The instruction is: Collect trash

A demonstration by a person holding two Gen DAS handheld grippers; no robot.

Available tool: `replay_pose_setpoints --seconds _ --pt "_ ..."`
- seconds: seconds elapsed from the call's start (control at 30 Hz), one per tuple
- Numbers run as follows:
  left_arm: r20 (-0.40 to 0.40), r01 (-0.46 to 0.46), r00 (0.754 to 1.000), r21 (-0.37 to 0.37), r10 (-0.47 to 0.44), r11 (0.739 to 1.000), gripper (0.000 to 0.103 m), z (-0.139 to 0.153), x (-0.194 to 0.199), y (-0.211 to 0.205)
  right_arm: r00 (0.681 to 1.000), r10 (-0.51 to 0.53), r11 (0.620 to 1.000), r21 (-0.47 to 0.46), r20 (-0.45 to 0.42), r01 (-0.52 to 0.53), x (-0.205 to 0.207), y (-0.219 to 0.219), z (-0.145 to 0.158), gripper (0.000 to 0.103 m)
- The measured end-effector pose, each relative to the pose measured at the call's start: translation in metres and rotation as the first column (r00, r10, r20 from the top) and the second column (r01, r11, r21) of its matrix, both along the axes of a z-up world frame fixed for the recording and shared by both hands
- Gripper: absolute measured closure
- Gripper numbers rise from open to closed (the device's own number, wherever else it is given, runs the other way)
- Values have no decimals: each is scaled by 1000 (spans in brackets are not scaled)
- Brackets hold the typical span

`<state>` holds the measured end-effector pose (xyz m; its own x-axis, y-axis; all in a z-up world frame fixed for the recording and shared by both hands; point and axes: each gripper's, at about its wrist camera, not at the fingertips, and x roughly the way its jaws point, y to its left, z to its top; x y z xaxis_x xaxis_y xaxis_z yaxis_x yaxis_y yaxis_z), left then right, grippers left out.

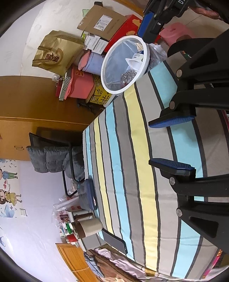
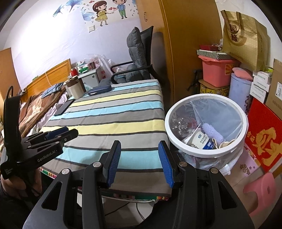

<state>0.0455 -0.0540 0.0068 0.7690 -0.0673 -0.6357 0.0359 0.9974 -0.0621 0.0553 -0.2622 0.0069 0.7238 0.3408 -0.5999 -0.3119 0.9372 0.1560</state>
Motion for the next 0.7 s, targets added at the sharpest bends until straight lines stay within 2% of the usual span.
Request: replay_pose_setpoints --seconds 0.7 --pt "-6 3 1000 -4 -3 1000 68 -2 -3 0 1000 -6 1000 -1 -1 6 1 -1 -1 57"
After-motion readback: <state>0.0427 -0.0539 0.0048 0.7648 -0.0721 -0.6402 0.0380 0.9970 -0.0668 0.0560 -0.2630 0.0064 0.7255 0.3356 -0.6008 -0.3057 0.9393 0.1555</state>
